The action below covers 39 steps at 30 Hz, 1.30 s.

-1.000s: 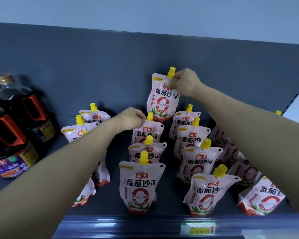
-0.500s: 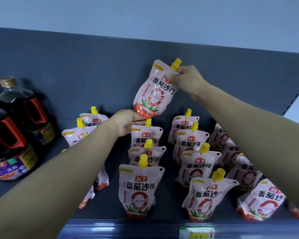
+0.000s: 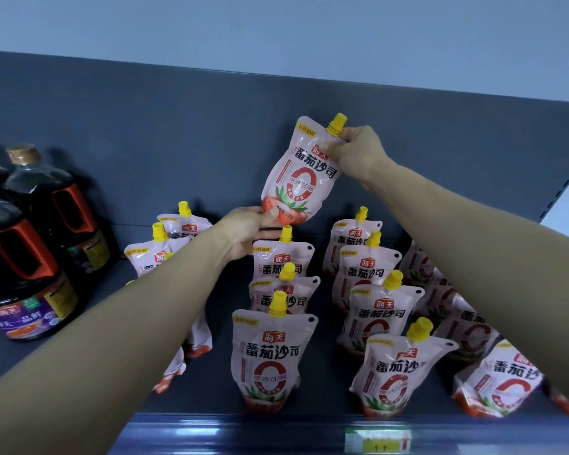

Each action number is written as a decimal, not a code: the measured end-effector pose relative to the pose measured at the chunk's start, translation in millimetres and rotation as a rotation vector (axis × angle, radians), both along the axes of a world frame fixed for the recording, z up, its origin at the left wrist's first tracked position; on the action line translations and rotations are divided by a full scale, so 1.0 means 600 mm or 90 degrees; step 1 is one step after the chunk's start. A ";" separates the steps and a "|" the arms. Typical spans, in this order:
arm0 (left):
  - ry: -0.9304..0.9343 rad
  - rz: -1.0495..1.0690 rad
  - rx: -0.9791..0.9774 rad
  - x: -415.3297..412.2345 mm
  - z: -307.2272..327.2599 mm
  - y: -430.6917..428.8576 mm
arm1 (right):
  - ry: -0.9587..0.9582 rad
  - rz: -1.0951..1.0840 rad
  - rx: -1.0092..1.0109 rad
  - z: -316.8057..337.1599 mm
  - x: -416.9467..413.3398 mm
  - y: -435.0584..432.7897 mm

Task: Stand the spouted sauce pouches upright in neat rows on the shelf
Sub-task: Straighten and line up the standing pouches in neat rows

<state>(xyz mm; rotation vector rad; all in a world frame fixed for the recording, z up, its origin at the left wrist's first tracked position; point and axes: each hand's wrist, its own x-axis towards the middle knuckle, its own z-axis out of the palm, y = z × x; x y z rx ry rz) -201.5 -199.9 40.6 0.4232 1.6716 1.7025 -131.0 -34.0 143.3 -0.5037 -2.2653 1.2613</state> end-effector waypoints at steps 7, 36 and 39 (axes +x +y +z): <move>0.224 -0.015 -0.159 0.007 -0.010 -0.021 | -0.143 -0.001 0.195 -0.040 -0.031 -0.005; 0.390 0.049 -0.274 0.005 -0.036 -0.017 | -0.225 0.032 0.393 -0.093 -0.069 -0.010; 0.381 0.093 -0.232 0.005 -0.017 -0.018 | -0.227 0.125 0.295 -0.064 -0.031 -0.030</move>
